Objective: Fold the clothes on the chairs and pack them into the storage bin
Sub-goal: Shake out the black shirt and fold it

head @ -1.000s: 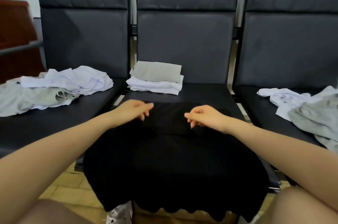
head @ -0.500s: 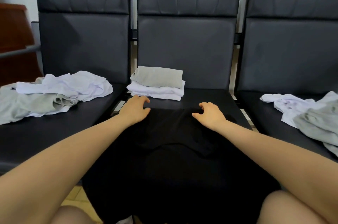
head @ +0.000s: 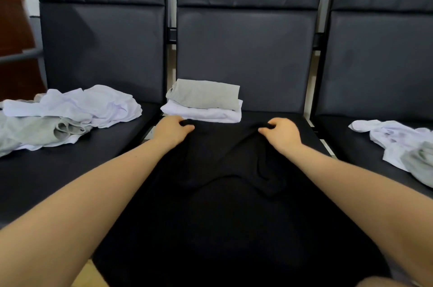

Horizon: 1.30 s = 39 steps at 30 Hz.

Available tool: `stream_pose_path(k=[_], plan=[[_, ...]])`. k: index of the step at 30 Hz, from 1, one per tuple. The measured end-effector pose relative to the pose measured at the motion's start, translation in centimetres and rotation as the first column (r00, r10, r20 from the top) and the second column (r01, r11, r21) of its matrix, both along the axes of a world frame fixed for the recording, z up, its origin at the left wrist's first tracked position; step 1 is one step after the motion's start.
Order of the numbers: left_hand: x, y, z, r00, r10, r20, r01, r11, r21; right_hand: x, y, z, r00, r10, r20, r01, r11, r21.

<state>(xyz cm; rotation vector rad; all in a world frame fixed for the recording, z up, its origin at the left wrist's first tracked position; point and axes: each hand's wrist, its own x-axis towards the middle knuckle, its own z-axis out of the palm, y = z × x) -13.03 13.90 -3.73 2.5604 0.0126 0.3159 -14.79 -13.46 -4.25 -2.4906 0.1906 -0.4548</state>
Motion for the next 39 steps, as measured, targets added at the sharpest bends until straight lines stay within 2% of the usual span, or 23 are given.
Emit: stream_pose_path(k=[5,10,15,20,22,25,30,35,37,39], plan=[[3.0,-1.5,0.5,0.982,0.127,0.138,-0.112,0.987,-0.112,4.3,0.3,1.9,0.994,-0.106,0.018,0.105,0.994,0.031],[5.4,-3.3,-1.3,0.985,0.15,0.083,-0.14,0.984,-0.115,7.4,0.1,0.7,0.987,-0.159,-0.004,0.159,0.987,0.031],[6.0,-4.3,-2.4,0.988,0.152,0.01,-0.15,0.981,-0.121,7.4,-0.5,-2.1,0.993,-0.035,-0.114,0.041,0.998,0.051],[4.9,-4.7,-1.7,0.991,0.13,0.021,-0.13,0.991,-0.02,5.3,-0.7,-1.5,0.999,0.039,-0.036,-0.038,0.999,0.027],[3.4,-5.4,-0.8,0.994,0.087,0.068,-0.089,0.996,0.026,3.6,-0.6,-0.4,0.997,0.078,-0.021,-0.078,0.997,0.022],[0.4,-6.5,0.8,0.994,-0.022,0.11,0.022,1.0,-0.003,0.6,-0.2,1.3,0.985,0.172,-0.005,-0.172,0.985,0.014],[-6.6,-7.0,2.5,0.958,-0.265,0.11,0.264,0.964,0.022,-6.6,1.2,3.1,0.933,0.348,-0.097,-0.352,0.936,-0.03],[-13.4,-5.3,3.2,0.921,-0.389,0.025,0.381,0.912,0.153,-14.5,1.8,3.2,0.863,0.459,-0.21,-0.474,0.88,-0.023],[-15.4,-4.3,2.4,0.89,-0.453,-0.059,0.456,0.876,0.154,-16.9,1.9,3.1,0.833,0.495,-0.246,-0.538,0.828,-0.155],[-16.8,-3.2,1.0,0.81,-0.551,-0.202,0.583,0.796,0.164,-18.7,1.9,3.0,0.772,0.544,-0.328,-0.629,0.726,-0.277]])
